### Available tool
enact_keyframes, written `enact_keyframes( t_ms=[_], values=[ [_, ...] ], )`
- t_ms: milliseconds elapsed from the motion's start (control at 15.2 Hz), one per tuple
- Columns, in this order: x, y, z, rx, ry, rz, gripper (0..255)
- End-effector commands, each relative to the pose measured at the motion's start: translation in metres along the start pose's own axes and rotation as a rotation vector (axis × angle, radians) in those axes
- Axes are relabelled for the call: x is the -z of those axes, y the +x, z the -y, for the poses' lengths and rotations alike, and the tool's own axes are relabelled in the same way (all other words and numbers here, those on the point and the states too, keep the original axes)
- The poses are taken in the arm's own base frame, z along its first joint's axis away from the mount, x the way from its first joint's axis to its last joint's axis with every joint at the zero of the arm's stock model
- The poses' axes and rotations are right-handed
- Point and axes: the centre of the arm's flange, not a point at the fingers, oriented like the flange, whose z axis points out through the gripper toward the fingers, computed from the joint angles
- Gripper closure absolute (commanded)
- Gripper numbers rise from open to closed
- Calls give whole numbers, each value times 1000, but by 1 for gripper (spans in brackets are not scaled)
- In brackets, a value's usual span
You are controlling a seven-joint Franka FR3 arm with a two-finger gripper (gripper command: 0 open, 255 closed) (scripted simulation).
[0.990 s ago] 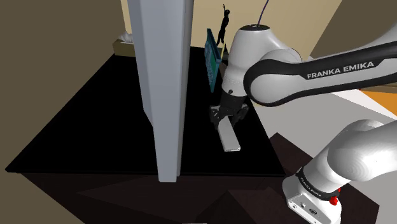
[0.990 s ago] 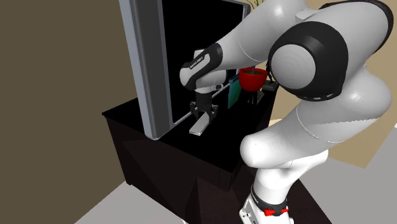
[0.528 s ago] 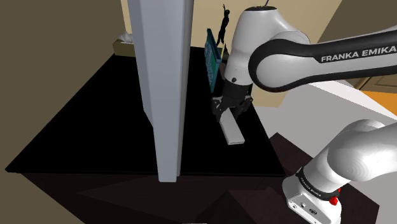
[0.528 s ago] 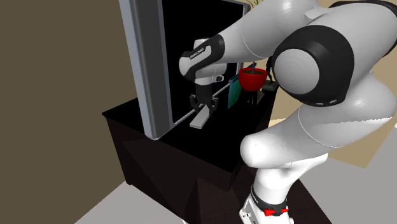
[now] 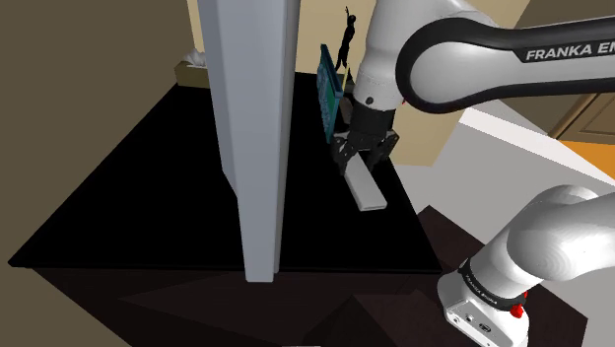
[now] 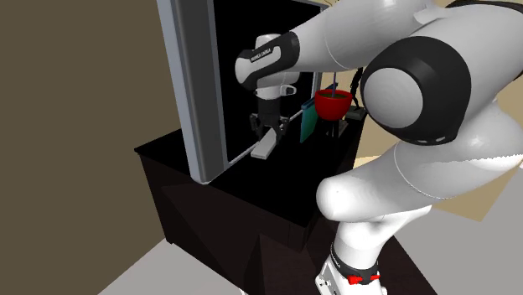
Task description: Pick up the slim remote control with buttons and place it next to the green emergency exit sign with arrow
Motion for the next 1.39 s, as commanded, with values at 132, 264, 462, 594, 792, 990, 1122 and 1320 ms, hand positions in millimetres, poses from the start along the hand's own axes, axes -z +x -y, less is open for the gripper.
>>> enact_keyframes(
  t_ms=[132, 264, 462, 594, 792, 990, 1122, 1320],
  values=[
    [22, -1, 1, 0, 0, 0, 255],
    [32, 0, 1, 0, 0, 0, 255],
    [48, 0, 0, 0, 0, 0, 255],
    [59, 0, 0, 0, 0, 0, 255],
    [74, 0, 0, 0, 0, 0, 255],
    [90, 0, 0, 0, 0, 0, 255],
    [101, 0, -1, 0, 0, 0, 255],
    [117, 0, -1, 0, 0, 0, 255]
  ],
)
